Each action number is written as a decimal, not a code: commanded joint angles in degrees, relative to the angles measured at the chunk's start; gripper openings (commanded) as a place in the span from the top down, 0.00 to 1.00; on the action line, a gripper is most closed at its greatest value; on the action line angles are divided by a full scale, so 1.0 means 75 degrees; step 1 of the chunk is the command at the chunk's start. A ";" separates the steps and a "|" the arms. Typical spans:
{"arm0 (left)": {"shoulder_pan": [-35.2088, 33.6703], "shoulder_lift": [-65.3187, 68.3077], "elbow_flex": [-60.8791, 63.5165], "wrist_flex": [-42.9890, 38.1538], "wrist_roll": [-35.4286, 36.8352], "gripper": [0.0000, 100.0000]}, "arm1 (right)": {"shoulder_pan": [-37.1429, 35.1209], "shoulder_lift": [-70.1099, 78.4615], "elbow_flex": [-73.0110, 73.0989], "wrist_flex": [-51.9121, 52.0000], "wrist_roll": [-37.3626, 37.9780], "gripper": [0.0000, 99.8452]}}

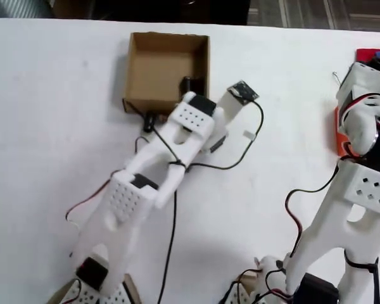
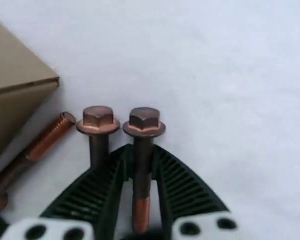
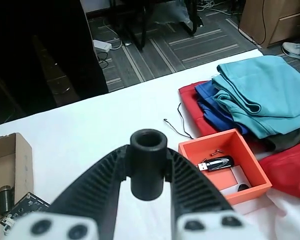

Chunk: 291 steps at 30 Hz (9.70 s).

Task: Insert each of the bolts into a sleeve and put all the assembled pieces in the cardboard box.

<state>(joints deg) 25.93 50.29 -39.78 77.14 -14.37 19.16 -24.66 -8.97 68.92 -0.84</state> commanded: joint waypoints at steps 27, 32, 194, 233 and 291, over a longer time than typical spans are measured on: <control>-0.1641 -0.5122 0.0322 0.3376 -0.0059 0.97 | 0.0006 -0.0076 -0.0352 -0.0041 -0.0328 0.98; -0.2966 -0.5568 0.2702 0.3305 -0.0082 0.97 | -0.0358 -0.0076 -0.0340 0.0076 -0.0422 0.98; -0.1125 -1.2026 0.6781 -0.4290 0.4947 0.97 | -0.6394 -0.3991 0.9061 -0.7578 0.1184 0.98; -0.1008 -1.2097 0.8293 -0.6119 0.5286 0.97 | -0.6394 -0.3991 0.9037 -0.7578 0.1172 0.98; -0.0774 -1.2026 0.8750 -0.5591 0.4747 0.97 | -0.6406 -0.3991 0.9026 -0.7578 0.1160 0.98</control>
<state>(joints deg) 19.87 -39.74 28.18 33.54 21.05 -28.48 -53.93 59.69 13.63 7.78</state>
